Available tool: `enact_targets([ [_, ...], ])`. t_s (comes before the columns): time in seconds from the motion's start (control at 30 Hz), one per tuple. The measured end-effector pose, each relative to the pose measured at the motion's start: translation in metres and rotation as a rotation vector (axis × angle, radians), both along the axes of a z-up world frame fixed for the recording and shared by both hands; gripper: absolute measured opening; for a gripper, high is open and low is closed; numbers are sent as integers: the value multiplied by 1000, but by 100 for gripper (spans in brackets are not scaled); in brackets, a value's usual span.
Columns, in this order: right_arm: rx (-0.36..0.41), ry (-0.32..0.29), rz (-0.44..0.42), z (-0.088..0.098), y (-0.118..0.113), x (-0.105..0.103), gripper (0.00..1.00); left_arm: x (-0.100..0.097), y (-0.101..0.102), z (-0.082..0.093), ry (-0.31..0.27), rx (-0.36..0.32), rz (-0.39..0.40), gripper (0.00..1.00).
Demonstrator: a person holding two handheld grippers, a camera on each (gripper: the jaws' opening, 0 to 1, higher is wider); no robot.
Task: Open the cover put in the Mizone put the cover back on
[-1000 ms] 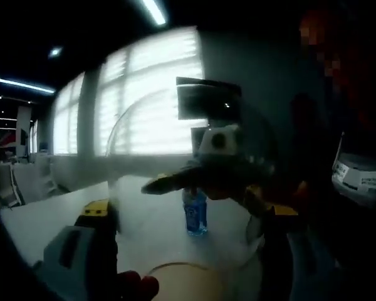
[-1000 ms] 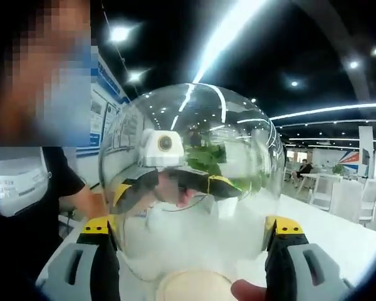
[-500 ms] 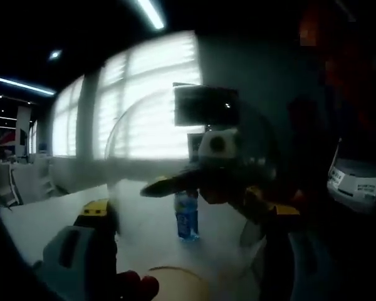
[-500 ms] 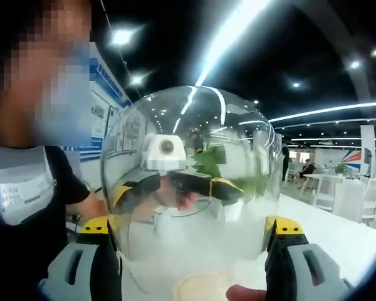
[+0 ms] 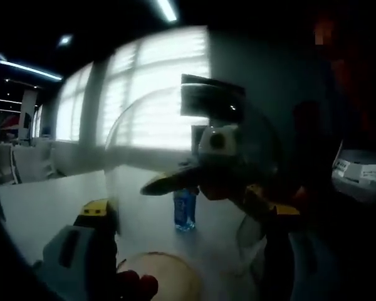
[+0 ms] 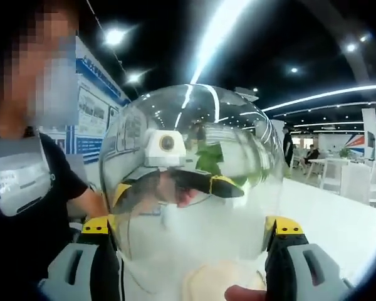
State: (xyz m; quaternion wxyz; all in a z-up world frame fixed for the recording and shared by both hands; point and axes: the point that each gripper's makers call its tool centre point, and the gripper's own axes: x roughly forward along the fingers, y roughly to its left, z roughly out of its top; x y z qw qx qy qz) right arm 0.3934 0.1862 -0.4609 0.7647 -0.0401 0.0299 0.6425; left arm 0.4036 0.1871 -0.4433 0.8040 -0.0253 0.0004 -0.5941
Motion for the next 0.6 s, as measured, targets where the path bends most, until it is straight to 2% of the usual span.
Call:
enact_targets([
  [0.33,-18,32,4,-19,0,-2,90,-2,-2,-18,31,19,5,84],
  [0.6,-15,8,4,-22,0,-7,90,-7,-2,-21,3,30,6,84],
])
